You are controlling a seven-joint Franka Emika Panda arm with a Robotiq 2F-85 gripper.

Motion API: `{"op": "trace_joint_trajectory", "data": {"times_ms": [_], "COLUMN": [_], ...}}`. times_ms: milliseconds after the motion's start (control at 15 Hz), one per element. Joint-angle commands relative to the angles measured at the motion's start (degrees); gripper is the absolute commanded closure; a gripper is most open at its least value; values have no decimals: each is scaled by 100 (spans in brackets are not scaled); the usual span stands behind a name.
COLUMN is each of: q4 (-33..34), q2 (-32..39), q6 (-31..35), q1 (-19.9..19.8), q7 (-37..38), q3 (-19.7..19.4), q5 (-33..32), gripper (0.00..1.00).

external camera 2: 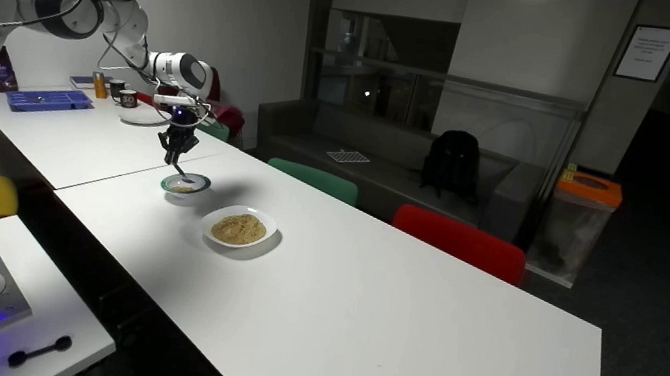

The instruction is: Spoon some contents from the white bowl into the green bowl twice

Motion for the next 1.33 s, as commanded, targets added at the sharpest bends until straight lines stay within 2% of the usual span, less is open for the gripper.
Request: {"op": "trace_joint_trajectory", "data": {"times_ms": [0,600,1267], "q4": [362,652,868], "q2": [133,246,452], "q6": [-366,-641,-790], "q1": [149,330,354], "q7": [164,361,470], "q3": [-25,-27,-39], "q5": [-152,-162,-153], "gripper": [97,97,97]}}
